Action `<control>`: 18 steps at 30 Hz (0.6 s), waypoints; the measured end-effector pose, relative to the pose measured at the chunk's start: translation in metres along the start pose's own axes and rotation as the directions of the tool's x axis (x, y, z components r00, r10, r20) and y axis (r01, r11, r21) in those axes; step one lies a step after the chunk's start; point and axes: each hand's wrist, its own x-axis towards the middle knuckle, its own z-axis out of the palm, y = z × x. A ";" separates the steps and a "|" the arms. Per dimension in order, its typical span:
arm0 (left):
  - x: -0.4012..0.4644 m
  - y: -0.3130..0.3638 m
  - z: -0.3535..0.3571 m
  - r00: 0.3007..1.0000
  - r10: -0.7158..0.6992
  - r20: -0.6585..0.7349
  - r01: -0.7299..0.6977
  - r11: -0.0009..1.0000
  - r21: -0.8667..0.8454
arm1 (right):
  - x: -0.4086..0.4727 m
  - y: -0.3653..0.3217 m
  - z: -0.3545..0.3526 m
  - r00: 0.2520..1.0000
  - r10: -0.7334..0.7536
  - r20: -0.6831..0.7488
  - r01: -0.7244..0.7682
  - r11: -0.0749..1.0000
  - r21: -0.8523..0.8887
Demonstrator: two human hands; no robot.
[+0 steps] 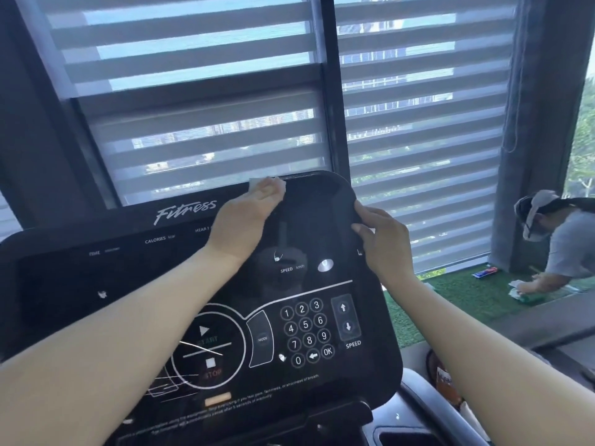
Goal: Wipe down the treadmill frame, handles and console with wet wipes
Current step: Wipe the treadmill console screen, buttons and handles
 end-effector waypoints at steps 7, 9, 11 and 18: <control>0.004 0.008 -0.001 0.996 -0.035 0.087 0.037 0.999 -0.018 | 0.001 -0.002 0.000 1.000 0.016 0.017 -0.016 1.000 -0.013; -0.006 -0.013 -0.010 0.989 -0.146 0.008 0.145 0.989 0.023 | 0.001 -0.001 0.001 1.000 0.027 0.012 -0.027 1.000 -0.015; -0.009 -0.023 -0.012 0.968 -0.248 -0.024 0.248 0.969 0.009 | 0.000 -0.001 0.002 0.999 0.035 0.009 -0.035 0.999 -0.009; 0.034 0.044 0.020 0.995 -0.065 0.071 0.070 0.995 -0.071 | 0.000 -0.002 -0.001 1.000 0.014 0.018 -0.013 0.999 -0.036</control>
